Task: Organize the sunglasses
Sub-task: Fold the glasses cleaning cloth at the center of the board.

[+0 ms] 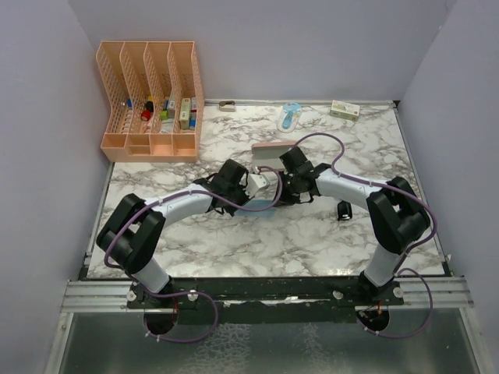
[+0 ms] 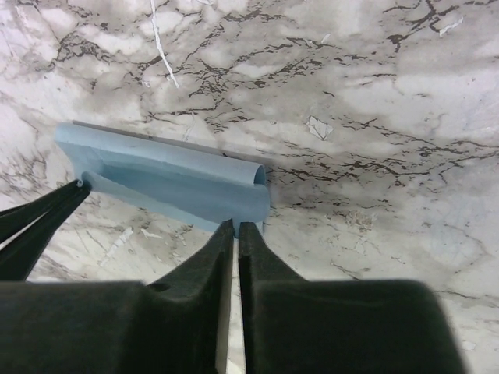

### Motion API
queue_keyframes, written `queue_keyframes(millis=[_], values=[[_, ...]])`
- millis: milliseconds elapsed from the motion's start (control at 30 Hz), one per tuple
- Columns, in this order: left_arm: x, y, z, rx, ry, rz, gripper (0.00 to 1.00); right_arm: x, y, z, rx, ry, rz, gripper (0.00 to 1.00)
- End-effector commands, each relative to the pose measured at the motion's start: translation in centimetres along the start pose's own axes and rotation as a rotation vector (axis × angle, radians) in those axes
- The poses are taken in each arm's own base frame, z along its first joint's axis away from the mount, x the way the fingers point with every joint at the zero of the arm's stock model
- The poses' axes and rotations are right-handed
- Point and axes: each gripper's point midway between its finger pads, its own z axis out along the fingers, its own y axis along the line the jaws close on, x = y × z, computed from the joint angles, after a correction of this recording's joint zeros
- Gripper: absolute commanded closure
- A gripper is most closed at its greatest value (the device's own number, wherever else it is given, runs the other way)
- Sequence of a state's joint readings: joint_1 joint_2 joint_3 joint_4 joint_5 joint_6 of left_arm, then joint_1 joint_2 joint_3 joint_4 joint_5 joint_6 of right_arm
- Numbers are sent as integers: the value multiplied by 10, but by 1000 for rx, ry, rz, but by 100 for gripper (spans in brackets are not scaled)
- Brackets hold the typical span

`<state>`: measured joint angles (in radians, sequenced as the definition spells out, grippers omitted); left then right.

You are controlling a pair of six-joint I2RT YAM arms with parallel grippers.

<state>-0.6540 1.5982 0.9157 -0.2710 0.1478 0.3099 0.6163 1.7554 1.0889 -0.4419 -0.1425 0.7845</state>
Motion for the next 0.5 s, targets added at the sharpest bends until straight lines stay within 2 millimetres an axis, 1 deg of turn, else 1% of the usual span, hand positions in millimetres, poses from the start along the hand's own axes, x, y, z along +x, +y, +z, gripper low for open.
queue_keyframes(millis=[0,233,467], values=[[-8,7,-7,-60,-42,64,100,-12,21,-11,-64,-38,-8,99],[-8,10,-7,-87,-51,95,100,-19,25,-9,-53,-37,-12,99],[-8,9,-8,-109,-58,146,100,-21,30,-6,-58,-25,-18,99]])
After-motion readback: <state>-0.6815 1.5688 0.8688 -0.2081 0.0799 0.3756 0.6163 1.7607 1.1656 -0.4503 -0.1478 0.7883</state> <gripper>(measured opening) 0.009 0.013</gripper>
